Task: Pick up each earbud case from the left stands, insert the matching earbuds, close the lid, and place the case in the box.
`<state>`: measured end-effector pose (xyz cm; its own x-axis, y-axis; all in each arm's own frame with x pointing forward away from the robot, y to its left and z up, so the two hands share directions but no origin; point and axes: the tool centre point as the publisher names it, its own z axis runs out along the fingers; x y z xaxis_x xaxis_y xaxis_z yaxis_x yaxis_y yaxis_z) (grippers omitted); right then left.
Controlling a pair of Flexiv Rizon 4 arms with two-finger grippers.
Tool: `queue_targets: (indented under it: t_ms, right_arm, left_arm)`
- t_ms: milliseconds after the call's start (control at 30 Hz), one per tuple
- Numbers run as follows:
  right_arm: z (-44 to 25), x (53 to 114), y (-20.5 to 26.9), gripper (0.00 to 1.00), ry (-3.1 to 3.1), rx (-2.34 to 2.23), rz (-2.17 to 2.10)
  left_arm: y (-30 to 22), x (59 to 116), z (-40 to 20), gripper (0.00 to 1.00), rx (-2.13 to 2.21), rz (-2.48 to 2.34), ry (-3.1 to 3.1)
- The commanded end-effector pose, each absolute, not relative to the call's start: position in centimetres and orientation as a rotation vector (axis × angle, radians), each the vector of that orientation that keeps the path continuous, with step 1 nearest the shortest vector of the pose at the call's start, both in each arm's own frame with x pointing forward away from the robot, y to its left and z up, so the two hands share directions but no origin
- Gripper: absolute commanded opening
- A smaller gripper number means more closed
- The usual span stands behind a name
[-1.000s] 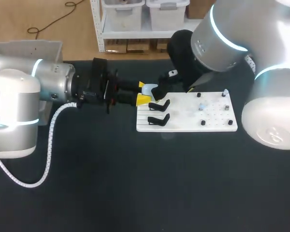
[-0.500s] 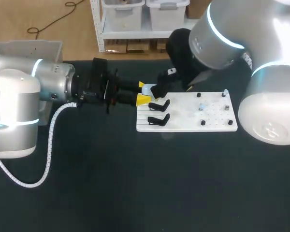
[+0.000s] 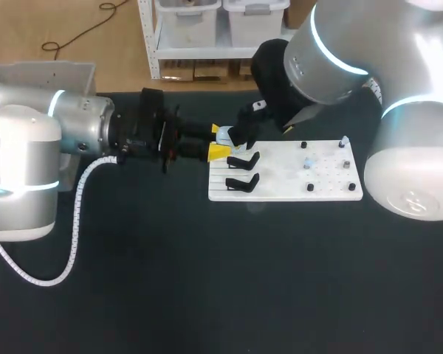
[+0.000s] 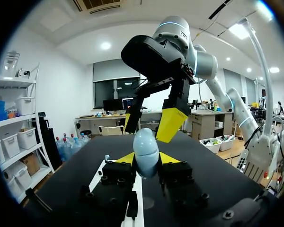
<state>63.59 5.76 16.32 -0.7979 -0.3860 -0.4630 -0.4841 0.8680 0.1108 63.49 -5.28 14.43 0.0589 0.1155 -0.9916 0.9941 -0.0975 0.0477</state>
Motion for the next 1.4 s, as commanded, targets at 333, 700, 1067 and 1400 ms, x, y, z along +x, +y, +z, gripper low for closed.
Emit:
queue_targets:
  t_ms: [333, 700, 1067, 1400]
  right_arm:
    - [19.2, 64.6, 5.0, 1.00, 2.493, -0.616, 0.258]
    - [20.5, 66.0, -0.9, 1.00, 2.468, -0.648, -0.009]
    - [17.6, 68.2, -8.7, 1.00, 2.645, -0.615, -0.230]
    - [13.7, 71.1, -12.2, 1.00, 2.798, -0.643, -0.215]
  left_arm:
    - [-5.3, 63.4, 14.4, 0.00, 1.391, -1.180, 1.204]
    - [-5.3, 63.4, 14.4, 0.00, 1.391, -1.180, 1.204]
    - [-5.3, 63.4, 14.4, 0.00, 1.391, -1.180, 1.204]
    - [-5.3, 63.4, 14.4, 0.00, 1.391, -1.180, 1.204]
